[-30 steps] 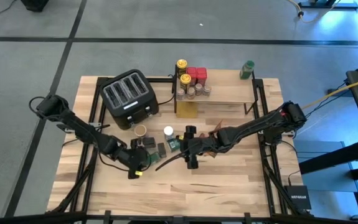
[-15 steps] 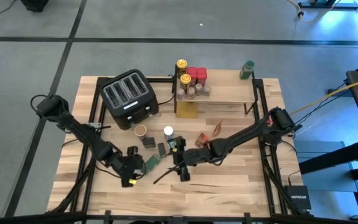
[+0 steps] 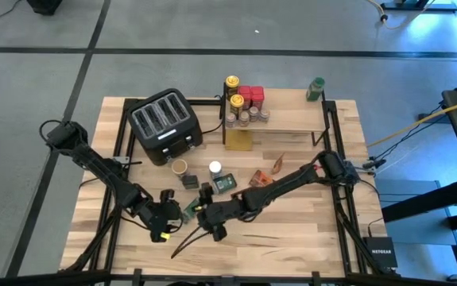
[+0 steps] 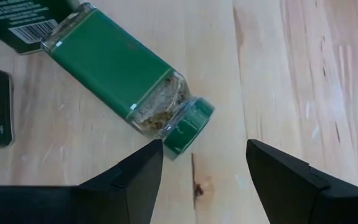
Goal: Shelf spices
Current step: Put the green seasoning bottle on the shelf
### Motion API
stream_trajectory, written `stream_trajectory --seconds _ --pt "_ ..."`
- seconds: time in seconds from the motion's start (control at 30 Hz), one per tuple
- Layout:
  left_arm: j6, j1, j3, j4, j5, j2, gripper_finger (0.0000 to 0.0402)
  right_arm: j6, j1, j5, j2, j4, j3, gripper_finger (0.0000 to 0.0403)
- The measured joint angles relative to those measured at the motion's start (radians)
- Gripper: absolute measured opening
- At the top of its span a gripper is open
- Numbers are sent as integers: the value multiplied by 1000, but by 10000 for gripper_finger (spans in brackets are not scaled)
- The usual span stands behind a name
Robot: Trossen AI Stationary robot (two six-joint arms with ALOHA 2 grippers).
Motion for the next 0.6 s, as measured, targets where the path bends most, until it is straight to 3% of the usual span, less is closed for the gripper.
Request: stream_trajectory --seconds 0.27,0.6 --pt "-70 -19 -69 -1 -2 0 224 -60 -81 -94 46 -41 38 285" --pt "-150 -58 -100 0 -7 0 224 -56 -131 -285 109 13 40 285"
